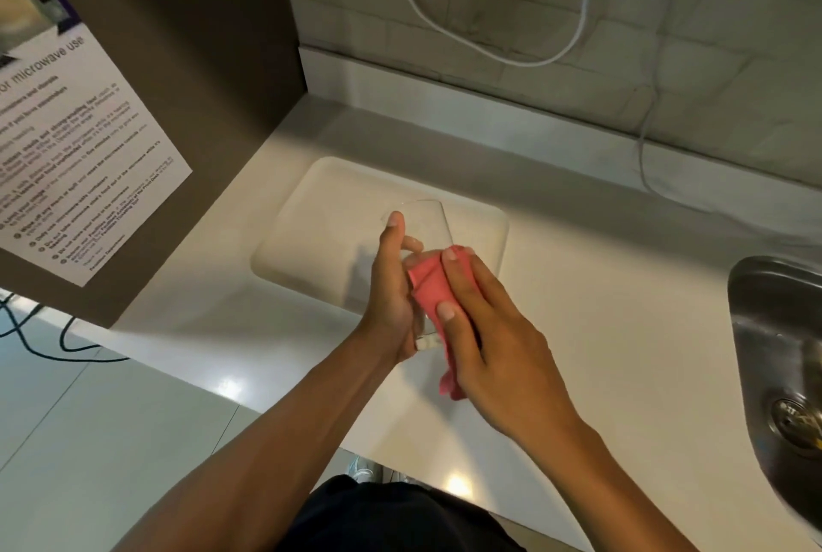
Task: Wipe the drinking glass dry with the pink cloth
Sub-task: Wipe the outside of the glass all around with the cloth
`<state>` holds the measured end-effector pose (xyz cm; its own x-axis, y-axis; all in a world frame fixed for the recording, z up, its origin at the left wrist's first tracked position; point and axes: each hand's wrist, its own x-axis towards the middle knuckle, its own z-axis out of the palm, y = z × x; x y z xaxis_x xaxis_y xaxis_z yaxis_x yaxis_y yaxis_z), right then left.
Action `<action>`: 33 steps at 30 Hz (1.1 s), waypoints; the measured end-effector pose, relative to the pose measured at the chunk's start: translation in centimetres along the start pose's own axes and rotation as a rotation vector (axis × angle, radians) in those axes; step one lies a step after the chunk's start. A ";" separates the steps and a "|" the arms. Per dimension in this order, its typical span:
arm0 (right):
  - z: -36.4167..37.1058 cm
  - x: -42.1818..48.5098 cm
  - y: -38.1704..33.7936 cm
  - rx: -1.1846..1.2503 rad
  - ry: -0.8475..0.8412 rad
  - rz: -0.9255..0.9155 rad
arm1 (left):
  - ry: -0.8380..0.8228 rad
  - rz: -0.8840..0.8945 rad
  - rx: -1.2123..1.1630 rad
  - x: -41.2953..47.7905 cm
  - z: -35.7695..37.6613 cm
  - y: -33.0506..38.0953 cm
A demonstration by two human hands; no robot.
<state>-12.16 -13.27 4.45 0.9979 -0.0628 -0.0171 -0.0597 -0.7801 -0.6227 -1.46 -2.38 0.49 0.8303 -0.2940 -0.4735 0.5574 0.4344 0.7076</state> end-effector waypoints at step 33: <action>0.3 1.8 1.3 0.116 -0.054 0.178 | 0.188 -0.014 0.100 0.7 0.1 -2.0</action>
<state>-10.39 -14.20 3.32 0.9719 -0.1574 -0.1749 -0.2350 -0.6827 -0.6919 -2.01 -3.50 -1.17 0.8136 -0.1315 -0.5663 0.5734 0.3424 0.7443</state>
